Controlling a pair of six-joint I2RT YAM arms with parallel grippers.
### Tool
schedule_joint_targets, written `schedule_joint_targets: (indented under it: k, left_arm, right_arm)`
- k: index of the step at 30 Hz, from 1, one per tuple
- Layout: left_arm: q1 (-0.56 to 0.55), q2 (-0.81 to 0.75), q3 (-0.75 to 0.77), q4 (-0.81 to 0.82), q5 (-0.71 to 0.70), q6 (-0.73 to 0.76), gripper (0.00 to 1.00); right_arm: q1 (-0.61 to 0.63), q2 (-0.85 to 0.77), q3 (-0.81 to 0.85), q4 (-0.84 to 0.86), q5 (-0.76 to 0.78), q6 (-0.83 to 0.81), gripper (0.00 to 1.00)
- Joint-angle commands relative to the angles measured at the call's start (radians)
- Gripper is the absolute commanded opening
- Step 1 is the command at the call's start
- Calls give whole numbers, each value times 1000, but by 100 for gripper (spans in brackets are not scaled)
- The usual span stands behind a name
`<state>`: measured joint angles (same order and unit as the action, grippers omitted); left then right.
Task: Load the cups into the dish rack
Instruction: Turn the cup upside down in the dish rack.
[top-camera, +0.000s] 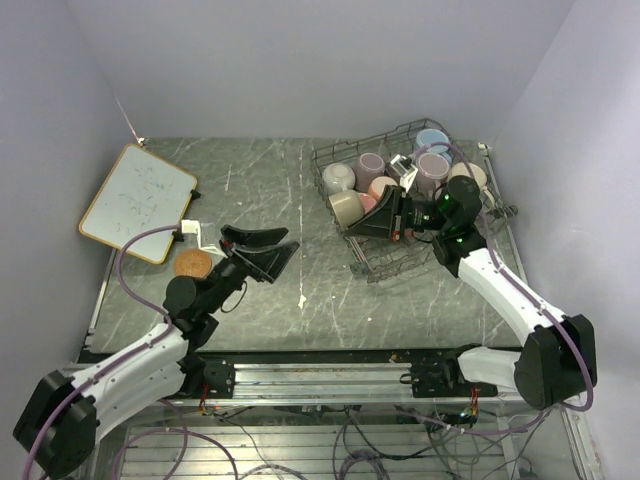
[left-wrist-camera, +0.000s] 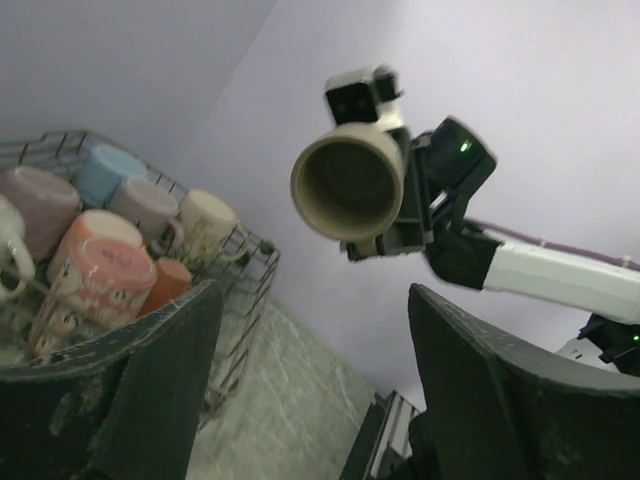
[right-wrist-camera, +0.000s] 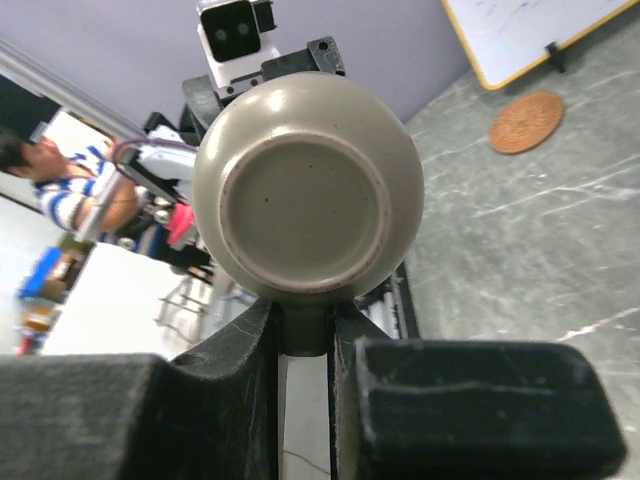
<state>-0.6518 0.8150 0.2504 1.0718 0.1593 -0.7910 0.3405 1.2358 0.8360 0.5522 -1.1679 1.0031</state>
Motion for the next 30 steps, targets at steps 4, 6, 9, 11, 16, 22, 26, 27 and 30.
schedule_joint_targets:
  k: [4, 6, 9, 11, 16, 22, 26, 27, 30]
  left_arm:
    - [0, -153, 19, -437, -36, 20, 93]
    - [1, -184, 28, -522, -43, 23, 94]
    - [1, -212, 53, -656, -51, 38, 94]
    - [3, -224, 77, -734, -55, 49, 94]
    - [4, -243, 121, -861, -71, 73, 94]
    - [4, -268, 121, -907, -80, 77, 95]
    - [4, -279, 131, -973, -130, 70, 99]
    - [4, -282, 134, -990, -138, 71, 100]
    - [4, -289, 142, -1012, -144, 81, 100]
  right_arm:
    - [-69, -83, 118, -426, -54, -552, 0]
    - [-91, -84, 151, -529, -69, -665, 0]
    - [-106, -66, 257, -853, -3, -987, 0]
    - [-110, -44, 319, -1019, 62, -1152, 0]
    - [-128, -8, 405, -1266, 187, -1437, 0]
    - [-144, -24, 402, -1338, 328, -1609, 0]
    - [-156, -33, 403, -1353, 389, -1689, 0]
    - [-159, -30, 402, -1357, 403, -1721, 0]
    - [-167, -21, 399, -1368, 451, -1799, 0]
